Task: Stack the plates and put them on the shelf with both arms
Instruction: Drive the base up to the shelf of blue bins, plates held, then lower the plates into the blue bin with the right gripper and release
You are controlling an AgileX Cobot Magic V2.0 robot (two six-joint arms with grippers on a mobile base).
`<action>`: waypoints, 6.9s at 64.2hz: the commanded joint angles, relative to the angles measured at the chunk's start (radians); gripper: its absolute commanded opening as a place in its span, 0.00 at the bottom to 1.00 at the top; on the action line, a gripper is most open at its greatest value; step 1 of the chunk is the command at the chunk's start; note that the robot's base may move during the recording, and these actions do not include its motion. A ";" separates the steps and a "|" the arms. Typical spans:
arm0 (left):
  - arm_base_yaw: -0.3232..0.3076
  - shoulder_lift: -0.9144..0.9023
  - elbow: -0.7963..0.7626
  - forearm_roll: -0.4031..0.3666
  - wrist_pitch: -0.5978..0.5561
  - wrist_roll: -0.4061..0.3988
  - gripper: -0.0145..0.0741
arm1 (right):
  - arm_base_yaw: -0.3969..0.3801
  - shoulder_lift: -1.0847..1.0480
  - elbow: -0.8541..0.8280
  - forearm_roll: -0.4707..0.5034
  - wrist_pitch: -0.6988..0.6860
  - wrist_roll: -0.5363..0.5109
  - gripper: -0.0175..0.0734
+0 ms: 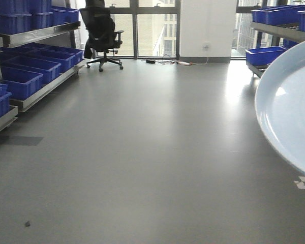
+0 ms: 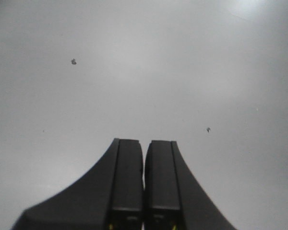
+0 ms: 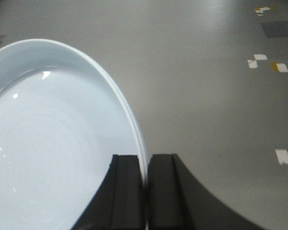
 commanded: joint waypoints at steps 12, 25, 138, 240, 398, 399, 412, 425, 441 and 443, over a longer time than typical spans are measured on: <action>-0.008 0.004 -0.029 0.000 -0.067 -0.004 0.27 | -0.005 0.001 -0.029 0.000 -0.093 -0.001 0.26; -0.008 0.004 -0.029 0.000 -0.067 -0.004 0.27 | -0.005 0.001 -0.029 0.000 -0.093 -0.001 0.26; -0.008 0.004 -0.029 0.000 -0.071 -0.004 0.27 | -0.005 0.001 -0.029 0.000 -0.093 -0.001 0.26; -0.008 0.004 -0.029 0.000 -0.074 -0.004 0.27 | -0.005 0.001 -0.029 0.000 -0.093 -0.001 0.26; -0.008 0.004 -0.029 0.000 -0.074 -0.004 0.27 | 0.000 -0.060 0.101 0.002 -0.547 -0.001 0.25; -0.008 0.004 -0.029 0.000 -0.074 -0.004 0.27 | 0.000 -0.060 0.101 0.002 -0.547 -0.001 0.25; -0.008 0.004 -0.029 0.000 -0.074 -0.004 0.27 | -0.001 -0.060 0.102 0.002 -0.543 -0.001 0.25; -0.008 0.004 -0.029 0.000 -0.074 -0.004 0.27 | -0.002 -0.236 0.227 0.002 -0.549 -0.001 0.25; -0.008 0.004 -0.029 0.000 -0.074 -0.004 0.27 | -0.002 -0.480 0.407 0.003 -0.491 -0.001 0.25; -0.008 0.004 -0.029 0.000 -0.074 -0.004 0.27 | -0.002 -0.475 0.410 0.003 -0.503 -0.001 0.25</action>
